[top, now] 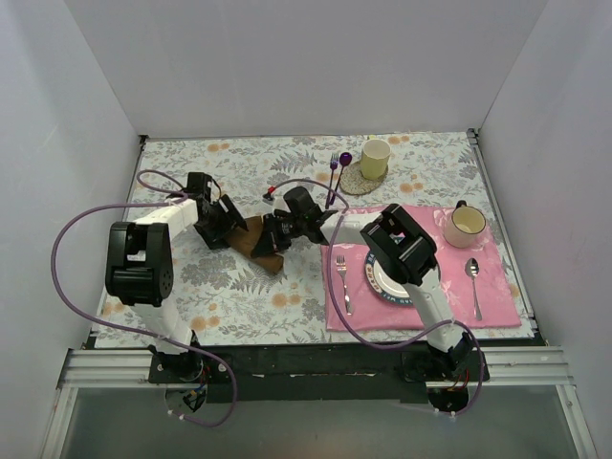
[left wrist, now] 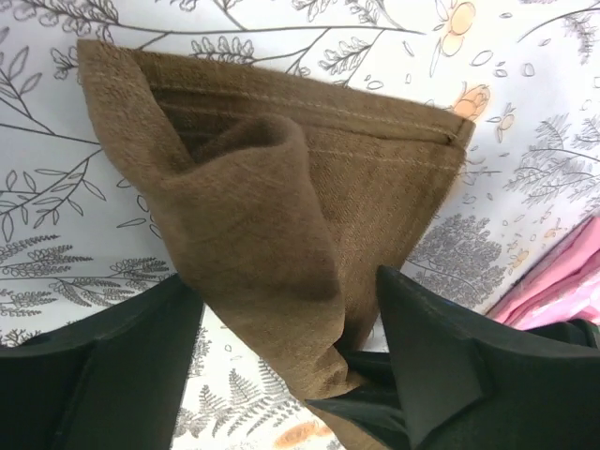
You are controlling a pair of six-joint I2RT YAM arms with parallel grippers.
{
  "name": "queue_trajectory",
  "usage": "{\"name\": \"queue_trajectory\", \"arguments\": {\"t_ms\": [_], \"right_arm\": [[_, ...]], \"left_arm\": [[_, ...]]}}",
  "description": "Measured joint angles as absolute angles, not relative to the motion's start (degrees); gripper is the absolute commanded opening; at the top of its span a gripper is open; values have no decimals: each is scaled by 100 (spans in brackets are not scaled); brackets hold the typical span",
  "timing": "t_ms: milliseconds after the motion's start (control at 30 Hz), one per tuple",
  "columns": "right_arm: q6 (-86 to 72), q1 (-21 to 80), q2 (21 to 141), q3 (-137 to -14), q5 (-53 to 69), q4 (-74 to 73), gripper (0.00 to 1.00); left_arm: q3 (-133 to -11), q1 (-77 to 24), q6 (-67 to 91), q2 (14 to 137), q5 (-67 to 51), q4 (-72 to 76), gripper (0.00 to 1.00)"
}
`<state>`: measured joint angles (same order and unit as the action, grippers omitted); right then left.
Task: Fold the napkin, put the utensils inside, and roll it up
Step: Roll the napkin with the utensil
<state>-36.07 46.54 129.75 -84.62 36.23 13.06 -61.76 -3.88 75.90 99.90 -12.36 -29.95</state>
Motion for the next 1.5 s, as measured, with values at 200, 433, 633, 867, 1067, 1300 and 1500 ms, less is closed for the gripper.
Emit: {"name": "queue_trajectory", "arguments": {"t_ms": [200, 433, 633, 867, 1067, 1300, 1500], "right_arm": [[-4663, 4440, 13098, -7933, 4150, 2456, 1], [-5199, 4388, 13170, -7706, 4287, 3087, 5], [-5159, 4366, 13172, -7612, 4283, 3205, 31], [-3124, 4528, 12724, -8138, 3686, 1354, 70], [-1216, 5019, 12276, -8733, 2053, -211, 79], [193, 6031, 12261, -8917, -141, -648, 84], [668, 6567, 12411, -9225, -1092, -810, 82]], "left_arm": [[-6322, -405, 7498, 10145, -1085, -3063, 75], [-6198, -478, 7408, 10051, -873, -3020, 46], [-6302, -556, 7402, 10206, -882, -2995, 15], [-6305, -565, 7369, 10217, -895, -2995, 12], [-6326, -561, 7299, 10217, -958, -3022, 9], [-6475, -552, 7220, 10294, -1083, -3240, 7], [-6541, -548, 7190, 10324, -1118, -3332, 6]]}}
